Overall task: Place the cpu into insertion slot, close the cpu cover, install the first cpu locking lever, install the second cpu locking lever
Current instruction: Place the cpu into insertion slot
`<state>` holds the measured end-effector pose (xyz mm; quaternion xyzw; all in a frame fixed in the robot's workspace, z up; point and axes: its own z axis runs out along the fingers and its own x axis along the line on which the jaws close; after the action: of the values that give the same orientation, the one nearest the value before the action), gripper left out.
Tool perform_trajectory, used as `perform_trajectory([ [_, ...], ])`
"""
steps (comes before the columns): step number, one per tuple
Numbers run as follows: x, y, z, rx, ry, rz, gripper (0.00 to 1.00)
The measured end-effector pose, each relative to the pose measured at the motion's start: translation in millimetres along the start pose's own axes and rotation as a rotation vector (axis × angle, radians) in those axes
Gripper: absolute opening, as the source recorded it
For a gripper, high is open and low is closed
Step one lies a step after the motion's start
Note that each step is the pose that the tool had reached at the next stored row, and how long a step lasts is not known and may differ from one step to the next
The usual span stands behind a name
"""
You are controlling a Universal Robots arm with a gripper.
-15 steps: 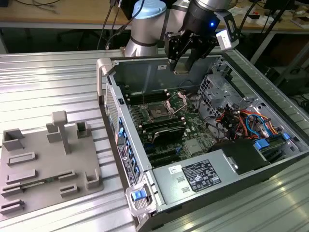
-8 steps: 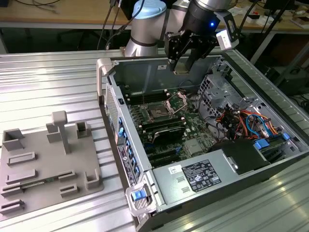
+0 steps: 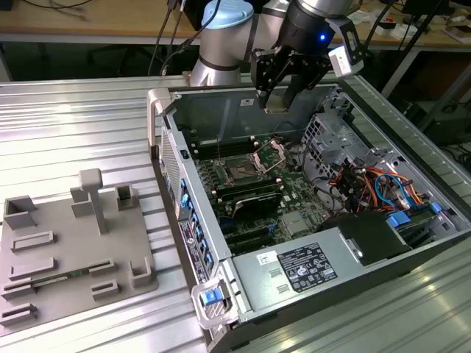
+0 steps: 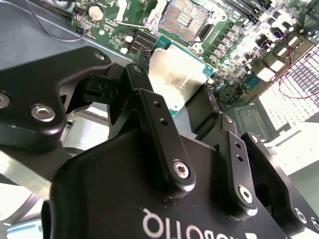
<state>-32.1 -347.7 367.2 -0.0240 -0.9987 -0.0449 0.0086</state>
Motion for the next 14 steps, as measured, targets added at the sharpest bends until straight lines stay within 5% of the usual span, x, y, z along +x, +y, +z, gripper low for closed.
perform_trajectory([
  [14, 3.4, -0.2, 0.2, -0.0007, -0.0033, 0.038, 0.55],
])
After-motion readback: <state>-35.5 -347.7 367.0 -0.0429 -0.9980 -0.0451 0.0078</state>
